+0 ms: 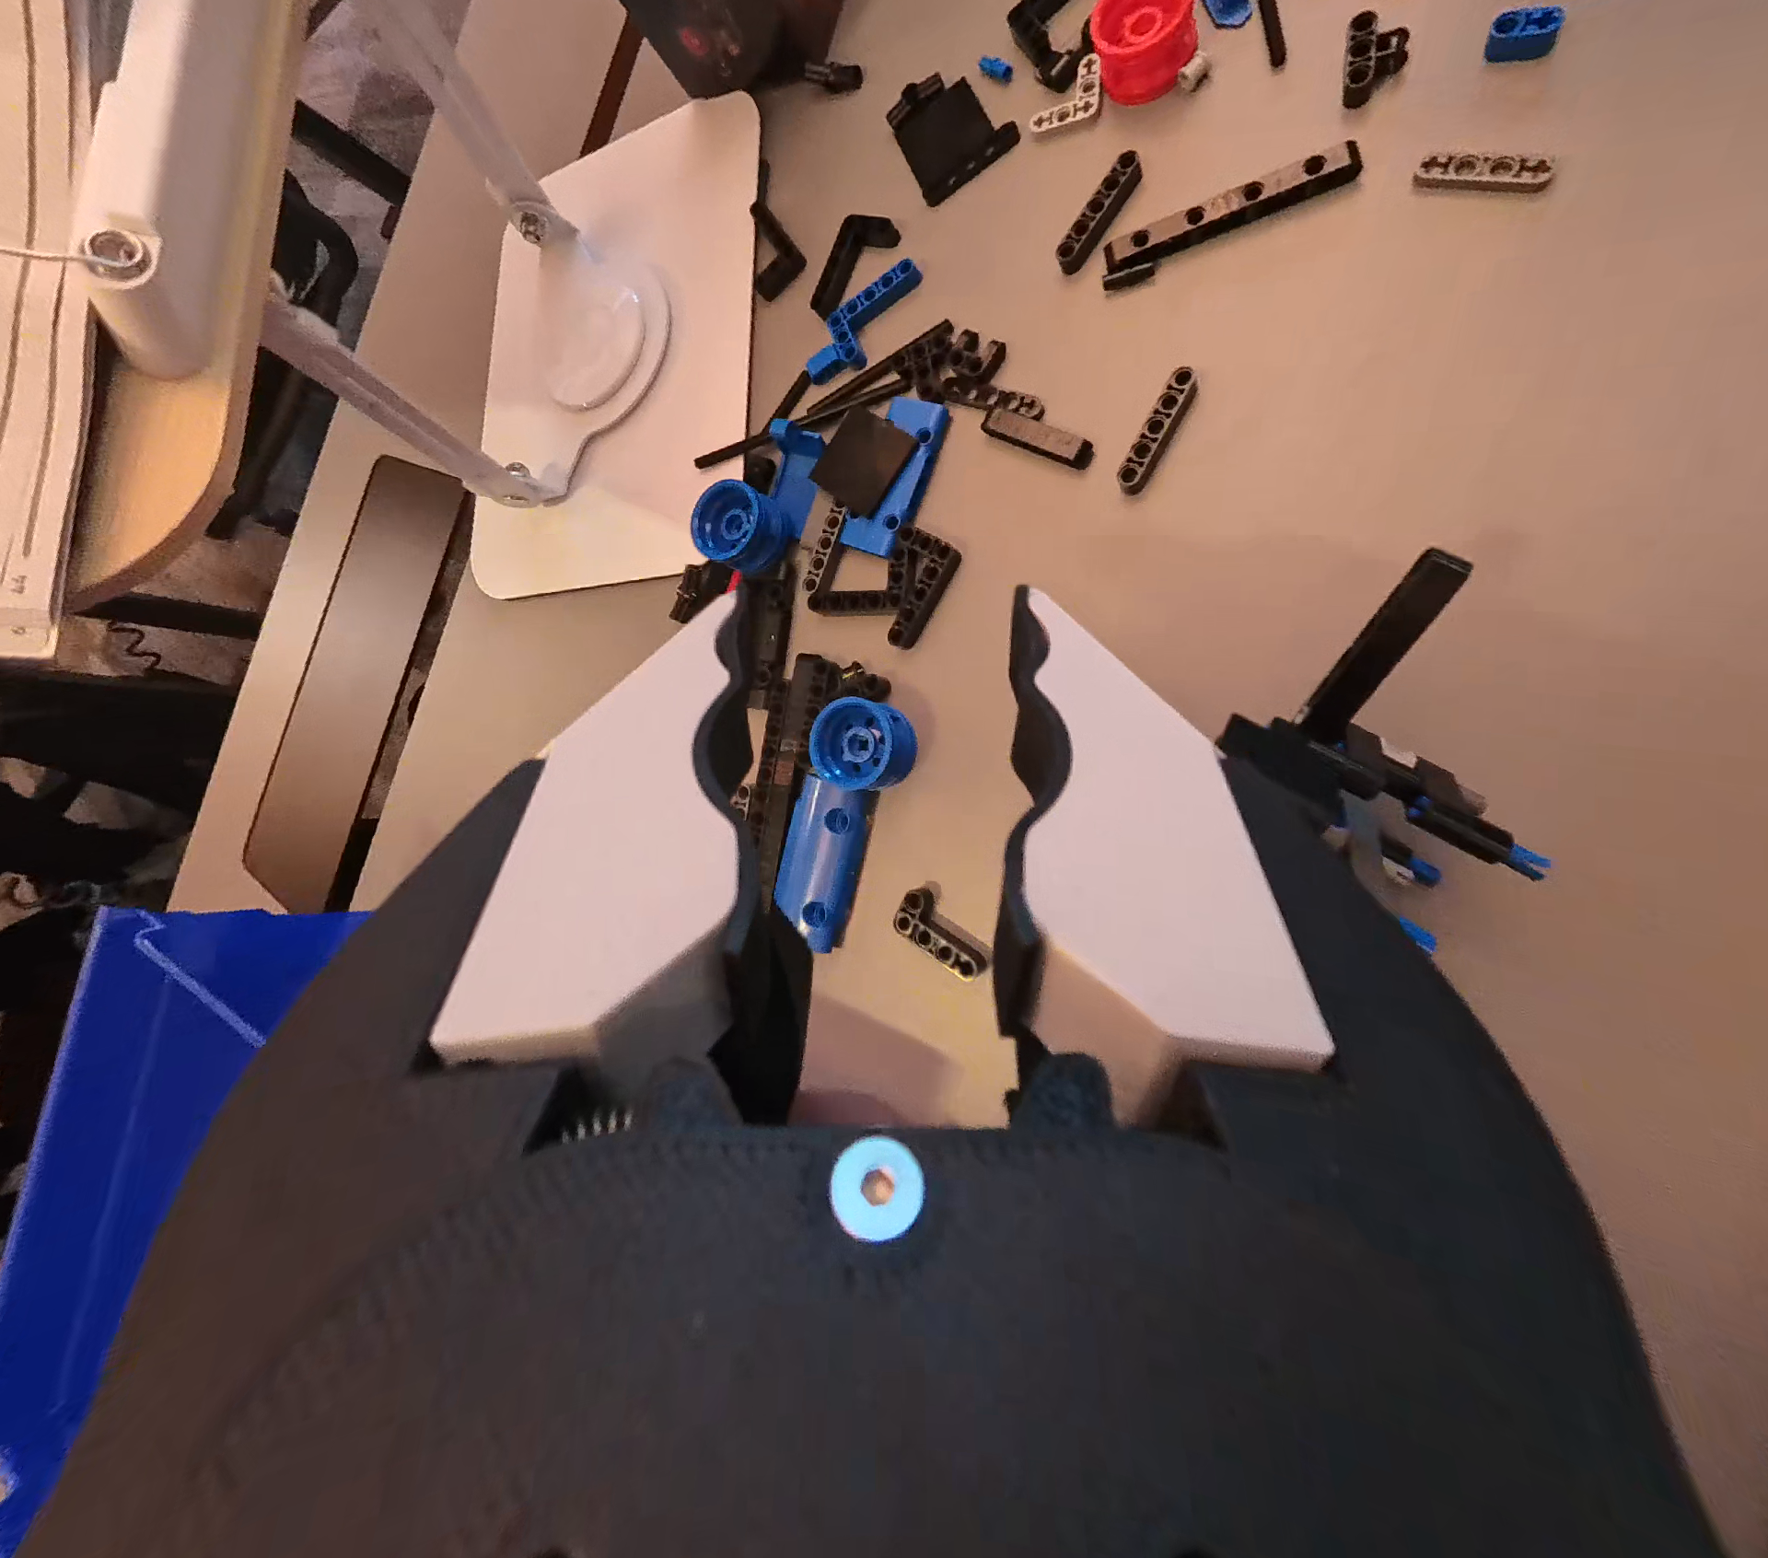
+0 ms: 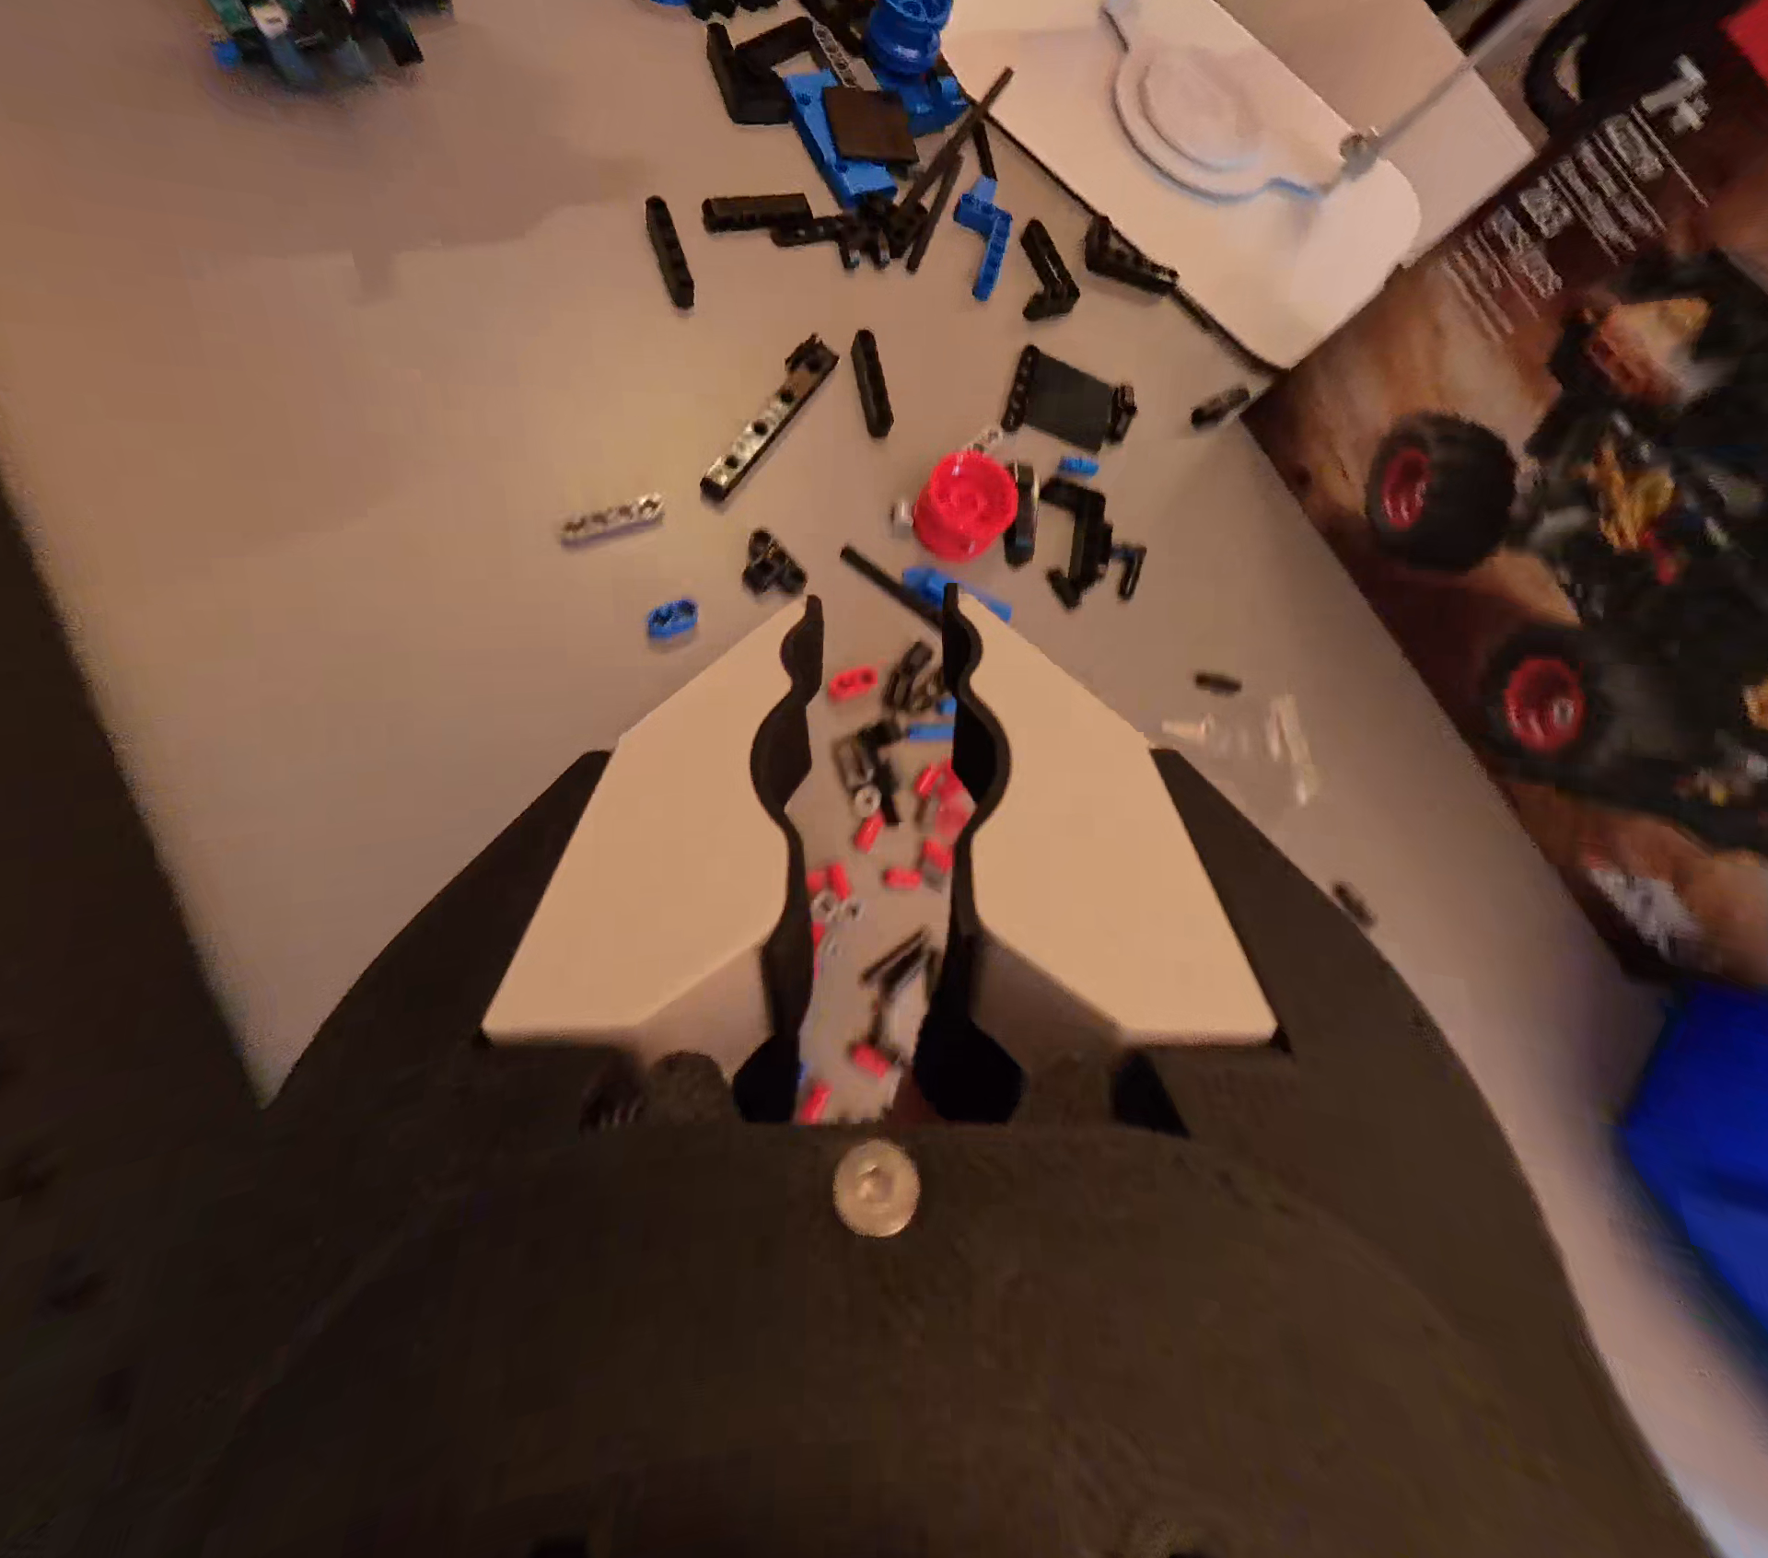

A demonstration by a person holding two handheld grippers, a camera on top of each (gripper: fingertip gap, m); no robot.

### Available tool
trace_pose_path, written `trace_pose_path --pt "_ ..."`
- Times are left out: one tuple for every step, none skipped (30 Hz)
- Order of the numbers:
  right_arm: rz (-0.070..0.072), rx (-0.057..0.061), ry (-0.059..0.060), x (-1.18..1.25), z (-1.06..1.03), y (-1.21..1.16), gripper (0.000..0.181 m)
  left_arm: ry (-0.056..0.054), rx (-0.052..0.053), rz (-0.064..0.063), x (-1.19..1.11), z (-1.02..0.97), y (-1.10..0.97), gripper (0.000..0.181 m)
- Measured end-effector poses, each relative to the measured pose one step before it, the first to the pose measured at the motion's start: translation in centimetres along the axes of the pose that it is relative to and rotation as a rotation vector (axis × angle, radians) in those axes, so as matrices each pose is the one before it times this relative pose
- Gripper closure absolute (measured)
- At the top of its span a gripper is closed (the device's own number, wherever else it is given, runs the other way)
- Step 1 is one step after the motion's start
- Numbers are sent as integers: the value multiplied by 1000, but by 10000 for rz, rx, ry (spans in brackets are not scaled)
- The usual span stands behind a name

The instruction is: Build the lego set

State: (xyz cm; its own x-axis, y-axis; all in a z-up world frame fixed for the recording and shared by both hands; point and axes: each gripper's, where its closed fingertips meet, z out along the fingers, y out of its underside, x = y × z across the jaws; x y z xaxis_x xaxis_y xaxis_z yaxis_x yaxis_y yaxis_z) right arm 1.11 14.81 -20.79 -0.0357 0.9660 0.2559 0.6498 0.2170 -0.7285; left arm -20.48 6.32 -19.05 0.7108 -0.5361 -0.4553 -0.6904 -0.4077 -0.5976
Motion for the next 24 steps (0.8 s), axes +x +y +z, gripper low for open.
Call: trace_pose_path --pt "-190 -108 -155 375 1062 -586 159 -6 -48 -41 -58 253 128 131" --pt "-134 -60 -153 354 1028 -656 158 -51 -136 62 -99 336 215 131" --pt "-71 15 -200 256 995 -754 158 -85 -209 85 -172 385 288 131" --pt "13 70 -271 115 990 -787 157 -44 -235 82 -147 427 325 132" --pt "112 94 -294 75 975 -757 157 2 -164 87 -123 435 211 135" --pt "213 76 -257 130 963 -617 156 46 -81 31 -151 463 59 136" --pt "274 22 -165 277 879 -395 155 80 -18 -13 -211 504 -96 136" --pt "269 1 8 565 717 -178 154 84 29 -34 -229 532 -168 137" --pt "220 4 130 750 622 7 154 160 29 -49 -95 550 -159 138" --pt "173 -89 64 642 602 311 155 212 -91 62 8 553 8 138" --pt "122 -246 -28 416 610 658 155 36 -190 160 -251 529 105 138" --pt "16 -378 18 387 533 928 155 -53 -273 139 -361 450 185 137" --pt "-95 -385 113 406 361 949 155 -28 -324 143 -260 280 251 136" --pt "-137 -181 114 253 168 594 155 71 -212 92 -69 125 127 137" --pt "-69 52 9 -10 27 153 155 295 -41 -61 204 126 -61 138" --pt "26 177 5 -75 -39 -171 156 399 67 -160 257 284 -165 138" --pt "6 219 169 125 -83 -316 158 220 87 -123 -44 463 -154 139" --pt "-81 126 260 220 -94 -183 161 145 -111 -79 -145 585 157 139" --pt "-148 -17 217 162 -65 54 162 174 -261 33 -12 647 396 138" --pt "-155 -12 200 161 -43 112 162 168 -205 97 103 608 278 139" --pt "-86 54 168 157 -30 106 162 112 -180 34 90 541 181 139" --pt "-4 50 69 66 25 161 163 26 -149 43 29 453 99 139" --pt "16 58 57 89 30 139 163 -73 -7 61 -44 368 -149 139" --pt "-14 101 139 224 -14 33 164 107 -2 12 273 364 -144 139"
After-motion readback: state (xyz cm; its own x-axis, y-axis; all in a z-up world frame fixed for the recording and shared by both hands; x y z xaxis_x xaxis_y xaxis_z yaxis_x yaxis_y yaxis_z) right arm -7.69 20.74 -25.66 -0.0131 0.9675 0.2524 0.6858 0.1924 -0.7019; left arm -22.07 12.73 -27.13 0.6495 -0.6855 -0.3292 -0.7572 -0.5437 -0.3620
